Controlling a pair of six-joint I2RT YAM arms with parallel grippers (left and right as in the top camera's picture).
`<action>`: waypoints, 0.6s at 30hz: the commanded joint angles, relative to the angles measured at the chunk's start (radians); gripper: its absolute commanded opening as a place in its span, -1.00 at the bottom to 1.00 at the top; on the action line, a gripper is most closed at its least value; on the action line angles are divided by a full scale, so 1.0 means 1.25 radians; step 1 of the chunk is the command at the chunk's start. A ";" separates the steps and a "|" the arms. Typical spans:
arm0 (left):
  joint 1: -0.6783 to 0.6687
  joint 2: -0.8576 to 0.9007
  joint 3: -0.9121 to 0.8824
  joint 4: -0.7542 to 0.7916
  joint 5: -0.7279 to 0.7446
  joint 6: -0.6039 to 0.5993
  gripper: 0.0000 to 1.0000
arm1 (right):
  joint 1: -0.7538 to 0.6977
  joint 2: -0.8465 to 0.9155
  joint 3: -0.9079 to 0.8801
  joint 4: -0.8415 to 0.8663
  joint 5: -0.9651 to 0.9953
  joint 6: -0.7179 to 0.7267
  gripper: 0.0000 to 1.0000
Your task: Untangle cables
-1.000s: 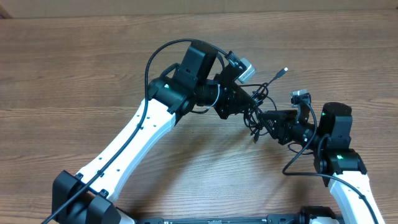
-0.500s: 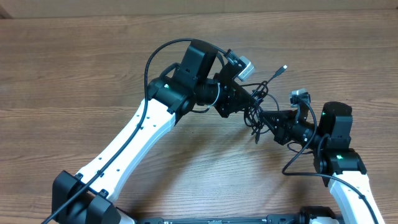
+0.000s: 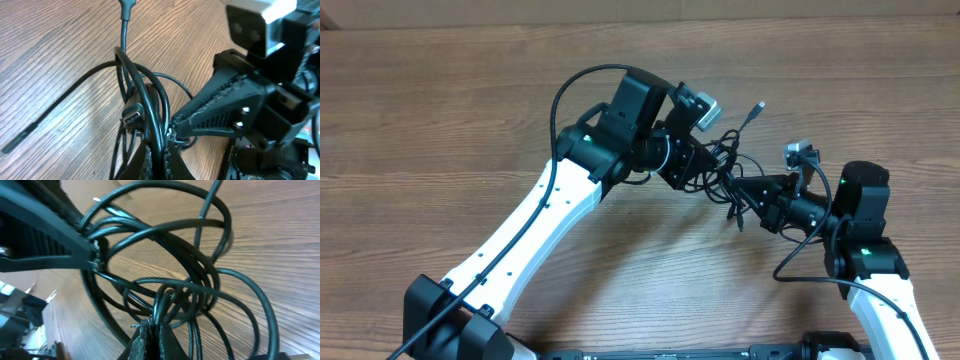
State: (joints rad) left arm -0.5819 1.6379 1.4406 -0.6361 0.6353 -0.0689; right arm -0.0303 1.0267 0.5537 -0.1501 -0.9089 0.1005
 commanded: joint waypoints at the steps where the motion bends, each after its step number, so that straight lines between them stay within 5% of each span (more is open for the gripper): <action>1: -0.004 -0.018 0.012 -0.018 -0.010 -0.005 -0.91 | 0.002 -0.001 0.013 0.020 -0.050 0.024 -0.92; 18: -0.089 -0.018 0.012 -0.039 -0.016 0.032 -0.91 | 0.002 -0.001 0.013 0.113 0.048 0.096 -0.92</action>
State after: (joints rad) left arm -0.6746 1.6379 1.4410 -0.6750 0.5953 -0.0620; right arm -0.0299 1.0279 0.5537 -0.0132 -0.9180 0.2092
